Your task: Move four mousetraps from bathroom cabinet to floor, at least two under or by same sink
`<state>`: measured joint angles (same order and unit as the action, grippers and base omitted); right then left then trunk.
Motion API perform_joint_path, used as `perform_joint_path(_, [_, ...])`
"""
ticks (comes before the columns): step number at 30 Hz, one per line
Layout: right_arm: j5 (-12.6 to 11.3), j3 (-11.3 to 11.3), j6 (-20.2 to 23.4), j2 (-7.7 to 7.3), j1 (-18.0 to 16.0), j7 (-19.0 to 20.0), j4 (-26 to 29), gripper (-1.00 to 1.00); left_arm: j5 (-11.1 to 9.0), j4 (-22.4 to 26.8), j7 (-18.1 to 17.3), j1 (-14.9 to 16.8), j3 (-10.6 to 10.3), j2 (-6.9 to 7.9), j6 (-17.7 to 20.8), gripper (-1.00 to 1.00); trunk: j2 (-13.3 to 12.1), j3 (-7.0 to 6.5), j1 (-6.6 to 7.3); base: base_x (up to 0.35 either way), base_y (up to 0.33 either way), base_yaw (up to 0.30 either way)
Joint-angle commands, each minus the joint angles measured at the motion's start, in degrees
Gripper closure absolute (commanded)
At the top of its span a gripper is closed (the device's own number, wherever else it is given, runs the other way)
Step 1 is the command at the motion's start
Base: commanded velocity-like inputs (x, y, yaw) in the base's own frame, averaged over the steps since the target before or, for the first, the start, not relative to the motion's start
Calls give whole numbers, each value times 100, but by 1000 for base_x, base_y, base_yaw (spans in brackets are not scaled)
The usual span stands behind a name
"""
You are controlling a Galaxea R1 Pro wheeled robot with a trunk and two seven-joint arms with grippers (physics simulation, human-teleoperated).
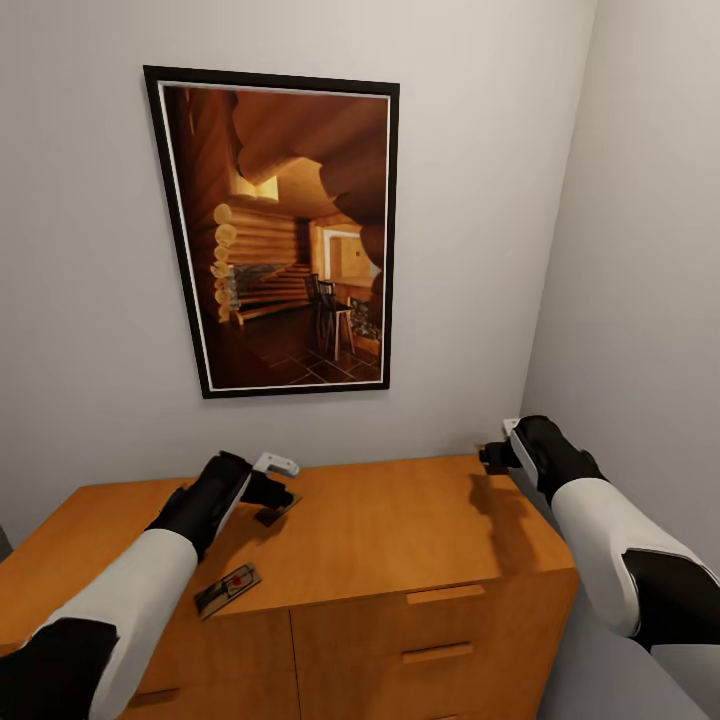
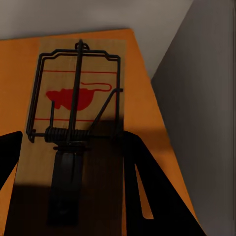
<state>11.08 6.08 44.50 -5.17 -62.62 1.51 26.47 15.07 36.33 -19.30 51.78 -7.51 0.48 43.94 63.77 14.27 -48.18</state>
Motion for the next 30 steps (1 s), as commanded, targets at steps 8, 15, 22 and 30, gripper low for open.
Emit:
perform_joint_path(8, [46,29,20,-24,-4,9,11,100,47,-448,-32,172,-22,-50,-276,-100,6,8,0,0,0,0])
perform_joint_path(15, [51,25,9,-30,-4,8,11,100,42,-575,-28,225,-23,-60,-320,-100,6,8,0,0,0,0])
perform_joint_path(22, [52,25,-6,-37,-4,6,10,100,34,-652,-22,272,-16,-79,-328,-100,6,8,0,0,0,0])
perform_joint_path(30, [52,24,-24,-74,-4,0,11,100,31,-1057,-10,279,-17,-76,-546,-100,6,8,0,0,0,0])
